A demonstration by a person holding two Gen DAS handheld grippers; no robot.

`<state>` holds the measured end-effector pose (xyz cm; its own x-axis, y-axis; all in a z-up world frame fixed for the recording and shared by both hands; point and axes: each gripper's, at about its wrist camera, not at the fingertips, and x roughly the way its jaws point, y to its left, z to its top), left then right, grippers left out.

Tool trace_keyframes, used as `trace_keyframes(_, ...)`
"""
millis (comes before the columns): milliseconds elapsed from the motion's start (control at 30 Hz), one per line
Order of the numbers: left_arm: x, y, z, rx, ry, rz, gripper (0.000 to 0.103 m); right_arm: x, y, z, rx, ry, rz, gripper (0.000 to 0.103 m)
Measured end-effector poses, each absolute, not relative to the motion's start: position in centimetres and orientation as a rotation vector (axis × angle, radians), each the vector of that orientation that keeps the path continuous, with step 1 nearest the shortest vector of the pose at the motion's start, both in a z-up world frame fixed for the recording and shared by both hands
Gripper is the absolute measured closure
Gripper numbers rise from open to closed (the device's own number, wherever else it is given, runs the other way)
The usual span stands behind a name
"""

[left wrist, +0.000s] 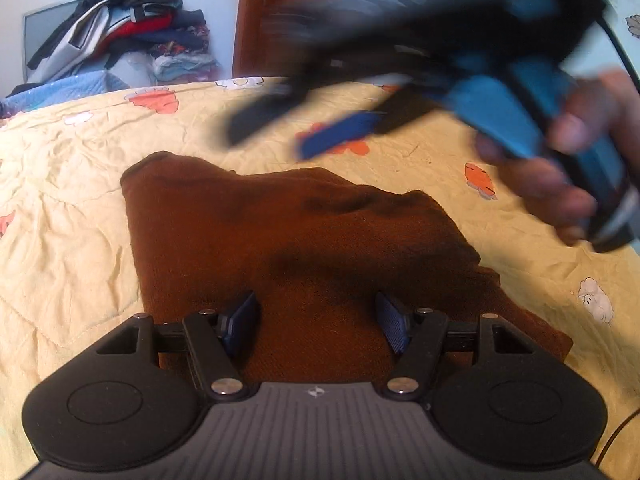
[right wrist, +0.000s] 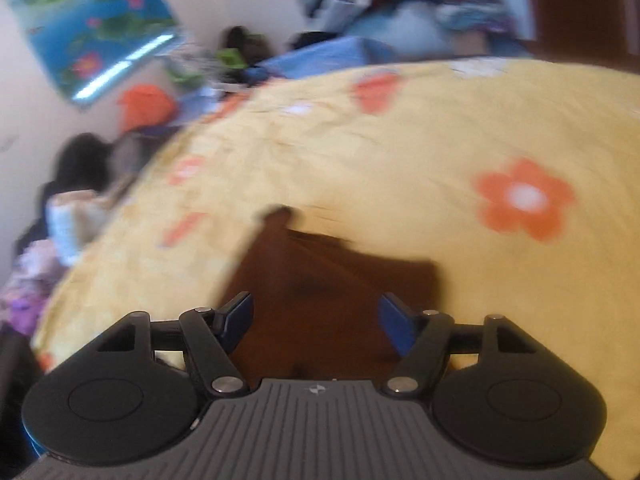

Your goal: Fold small clothes

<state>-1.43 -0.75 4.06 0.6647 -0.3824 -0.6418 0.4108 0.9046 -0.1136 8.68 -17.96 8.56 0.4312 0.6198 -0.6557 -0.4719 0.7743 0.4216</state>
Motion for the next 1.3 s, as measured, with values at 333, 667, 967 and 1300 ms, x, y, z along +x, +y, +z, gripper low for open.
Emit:
trace_keyframes(333,-2.6,-1.0,4.0,0.055,0.674,-0.446,0.037,16.2,-9.2,3.1,0.238,1.007,0.677,0.023)
trace_keyframes(667,-6.2,6.6,4.8,-0.257,0.812,-0.31,0.036,1.9,-22.4,6.7,0.474,0.876,0.588,0.0)
trace_keyframes(967,-6.8,3.8,4.1,-0.192,0.841,-0.254,0.029,-3.5,-23.3,1.1,0.554,1.003,0.585,0.001)
trace_keyframes(1300,-6.1,4.1,3.8,-0.178,0.848,-0.257,0.029,-3.4,-21.1,2.1,0.439,1.066,0.639,0.073)
